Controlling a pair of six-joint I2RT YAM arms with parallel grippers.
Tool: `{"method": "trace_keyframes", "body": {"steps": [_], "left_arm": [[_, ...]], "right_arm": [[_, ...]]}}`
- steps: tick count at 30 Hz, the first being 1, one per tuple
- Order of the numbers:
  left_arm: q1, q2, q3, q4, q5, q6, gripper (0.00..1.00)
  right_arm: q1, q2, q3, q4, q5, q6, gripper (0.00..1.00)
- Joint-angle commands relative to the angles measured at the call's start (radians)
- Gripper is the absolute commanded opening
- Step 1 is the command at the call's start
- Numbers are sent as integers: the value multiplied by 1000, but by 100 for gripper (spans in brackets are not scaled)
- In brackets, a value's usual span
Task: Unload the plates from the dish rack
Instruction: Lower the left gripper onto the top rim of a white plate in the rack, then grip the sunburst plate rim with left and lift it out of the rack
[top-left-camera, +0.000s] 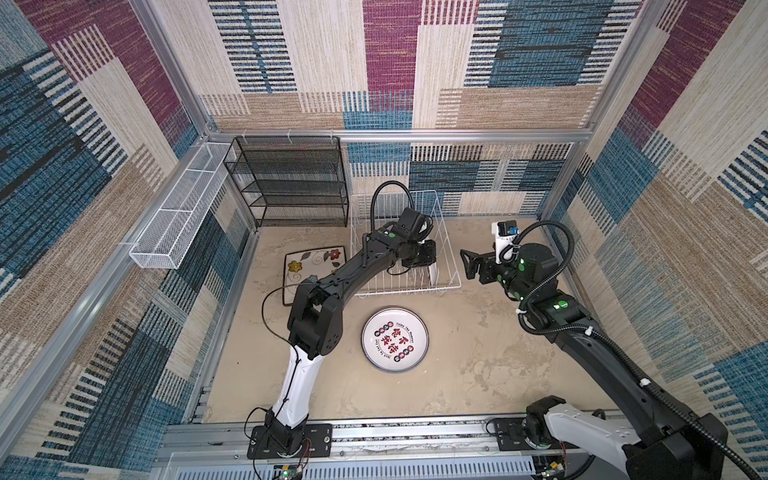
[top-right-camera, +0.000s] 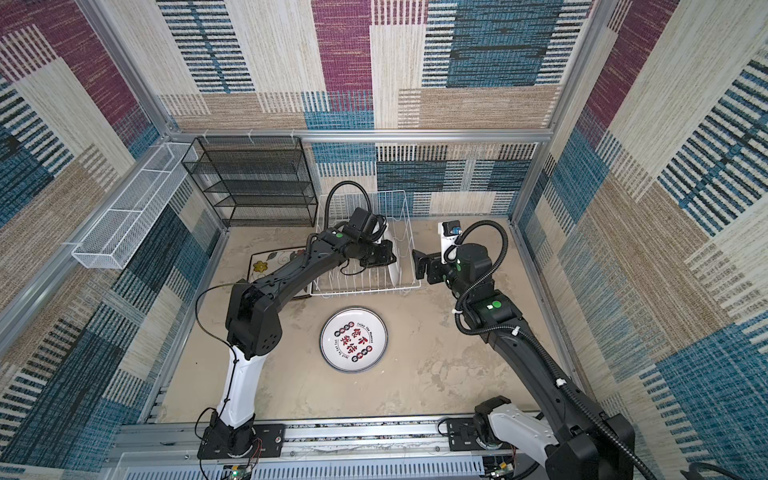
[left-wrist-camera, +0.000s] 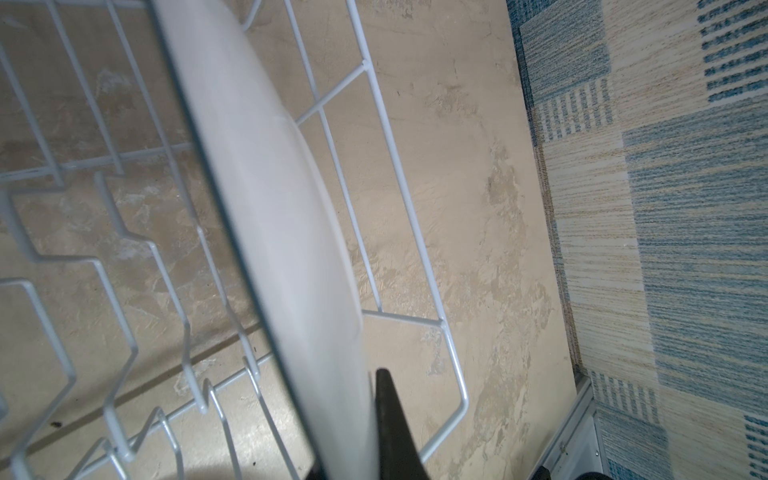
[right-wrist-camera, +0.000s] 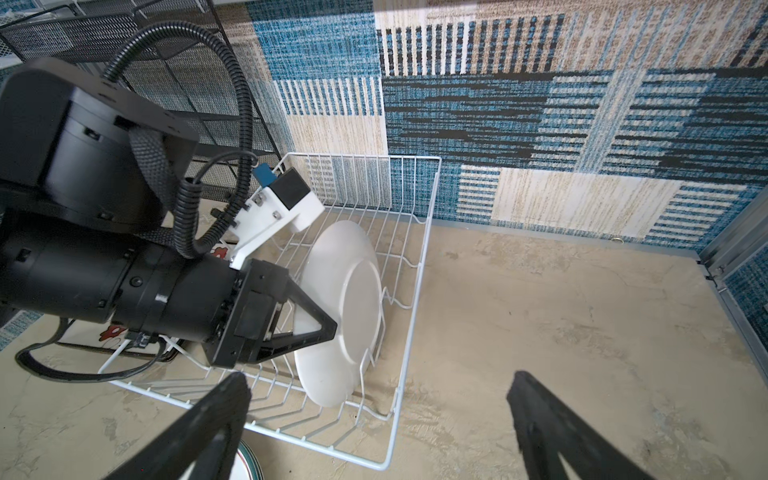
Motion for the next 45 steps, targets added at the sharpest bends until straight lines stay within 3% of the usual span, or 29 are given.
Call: {"method": "trace_keyframes", "body": {"steps": [1,13,29,33,39,45], "left_arm": [[4,-28,-7,28,-20,-24,0],[4,-91,-4,47,1,-11,0],[8,-237,-14,4,-70,66,0],[8,-302,-53,4,-76,166,0],[7,-418,-149,-8,-105,397,0],[-4,-563,-326,60,-210,621,0]], "right_arm": [[1,4,15,16,7,-2,99],[1,14,32,28,11,-5,99],[1,6,60,18,37,30,99],[-1,17,95,-13,23,43,99],[-29,36,162,-52,-106,96,99],[-143,115,292,-113,-384,222,99]]}}
